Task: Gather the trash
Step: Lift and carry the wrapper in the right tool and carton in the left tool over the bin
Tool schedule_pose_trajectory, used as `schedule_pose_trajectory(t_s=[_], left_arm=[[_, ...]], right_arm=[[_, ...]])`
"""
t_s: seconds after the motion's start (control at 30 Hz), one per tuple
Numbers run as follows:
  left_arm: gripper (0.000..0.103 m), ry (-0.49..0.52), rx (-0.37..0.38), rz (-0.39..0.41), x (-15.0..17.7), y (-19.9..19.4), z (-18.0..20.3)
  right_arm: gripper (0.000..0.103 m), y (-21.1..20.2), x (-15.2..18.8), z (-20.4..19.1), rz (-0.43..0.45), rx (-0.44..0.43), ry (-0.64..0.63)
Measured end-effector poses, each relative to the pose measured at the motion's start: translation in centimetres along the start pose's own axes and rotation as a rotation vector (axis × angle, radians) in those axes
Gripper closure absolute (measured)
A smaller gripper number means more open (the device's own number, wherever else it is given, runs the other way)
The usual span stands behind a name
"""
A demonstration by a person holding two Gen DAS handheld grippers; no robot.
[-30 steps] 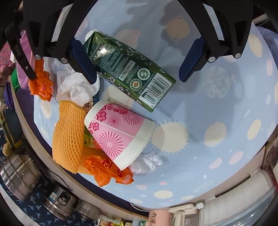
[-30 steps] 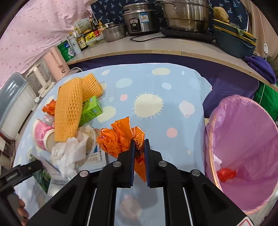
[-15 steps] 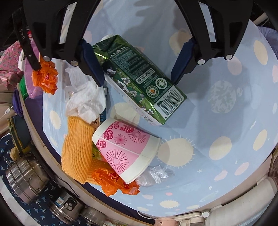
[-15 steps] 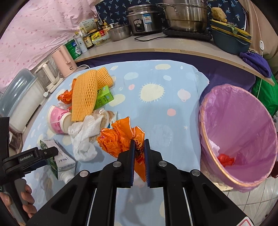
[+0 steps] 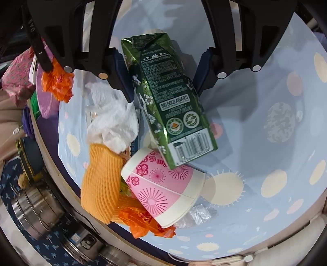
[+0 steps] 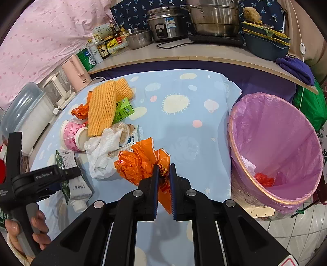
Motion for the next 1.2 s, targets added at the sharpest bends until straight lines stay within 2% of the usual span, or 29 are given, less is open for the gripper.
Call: schedule_pose_trajectory(t_s=[0.23, 0.37, 0.53, 0.83, 1.2], left_arm=[[0.052, 0.149, -0.039, 0.082, 1.5, -4.0, 1.0], [0.054, 0.262, -0.027, 0.13, 2.8, -6.7, 2.8], [0.055, 0.374, 0.029, 0.19, 4.1, -9.8, 6.7], [0.056, 0.464, 0.176, 0.241, 4.9, -12.8, 13.9], [0.056, 0.598, 0.286, 0.266, 5.8, -13.2, 23.5]], right_arm=[[0.093, -2.8, -0.1, 0.4, 0.048, -0.002, 0.005], [0.093, -5.1, -0.5, 1.1, 0.092, 0.005, 0.017], [0.093, -8.1, -1.3, 2.9, 0.147, 0.031, 0.049], [0.093, -12.0, -1.5, 7.7, 0.216, 0.106, 0.119], [0.093, -14.4, -2.0, 14.1, 0.266, 0.211, 0.2]])
Point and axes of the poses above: each gripper's, at about its wrist camera, not at the fingertips, and y roughly the way its jaws point, z to its right, x to its underside, the point moved 7 cm from there along y, roughly the way its jaws point, and after that the axes turned 12 degrees about -x, right-handed, at the moved point
